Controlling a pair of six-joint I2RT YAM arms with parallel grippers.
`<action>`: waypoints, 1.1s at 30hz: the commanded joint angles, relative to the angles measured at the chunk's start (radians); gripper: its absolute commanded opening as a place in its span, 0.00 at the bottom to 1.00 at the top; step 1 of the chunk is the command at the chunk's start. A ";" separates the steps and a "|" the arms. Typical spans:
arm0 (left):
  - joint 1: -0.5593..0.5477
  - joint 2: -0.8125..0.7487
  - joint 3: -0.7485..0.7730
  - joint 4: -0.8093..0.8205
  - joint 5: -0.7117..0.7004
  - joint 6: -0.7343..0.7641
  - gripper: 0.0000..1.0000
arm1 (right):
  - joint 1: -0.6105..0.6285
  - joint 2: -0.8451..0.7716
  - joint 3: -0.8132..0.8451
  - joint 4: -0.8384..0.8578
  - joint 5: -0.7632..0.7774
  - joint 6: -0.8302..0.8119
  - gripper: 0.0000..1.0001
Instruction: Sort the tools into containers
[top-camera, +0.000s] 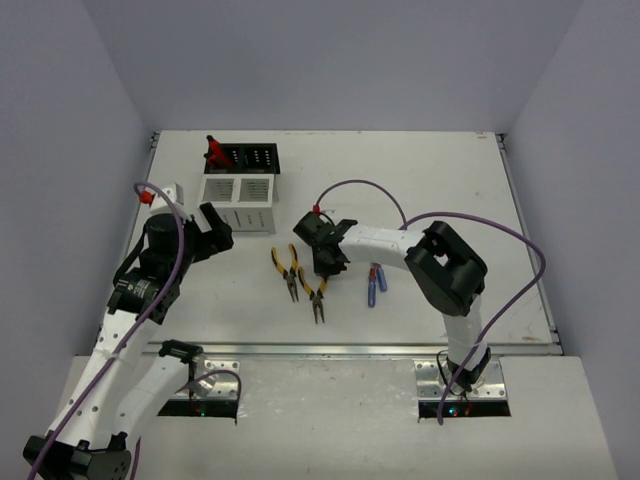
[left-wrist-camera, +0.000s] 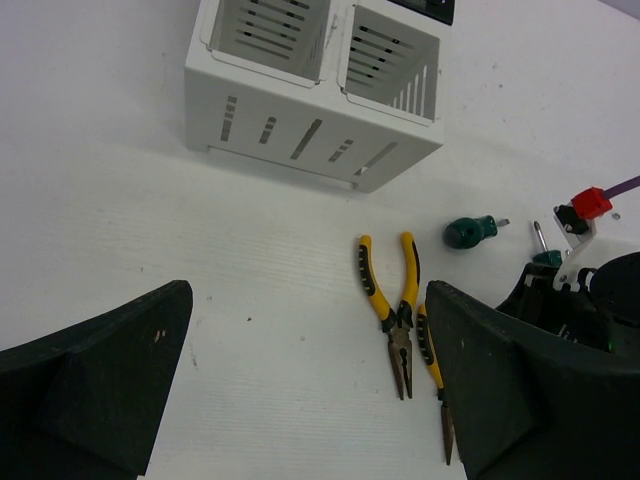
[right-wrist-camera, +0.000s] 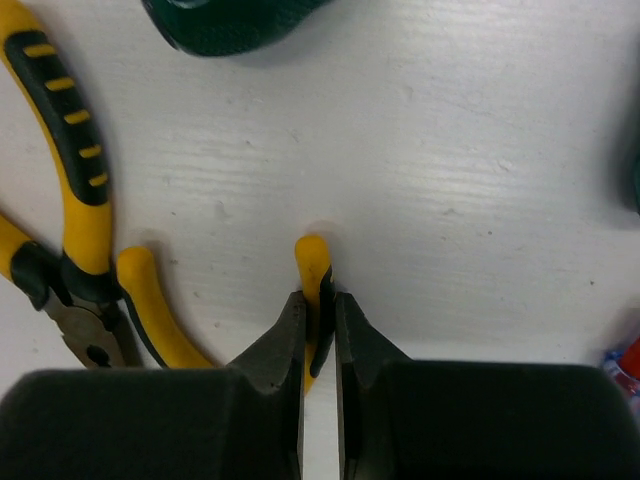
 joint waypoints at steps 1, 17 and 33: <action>-0.006 -0.027 0.025 0.030 0.011 0.004 1.00 | -0.006 -0.084 -0.046 -0.051 0.038 -0.050 0.00; -0.049 -0.069 0.012 0.066 0.108 0.030 1.00 | -0.004 -0.339 -0.259 0.132 -0.034 -0.172 0.00; -0.060 -0.025 -0.218 0.505 0.703 -0.215 1.00 | -0.004 -0.583 -0.296 0.183 -0.044 -0.143 0.00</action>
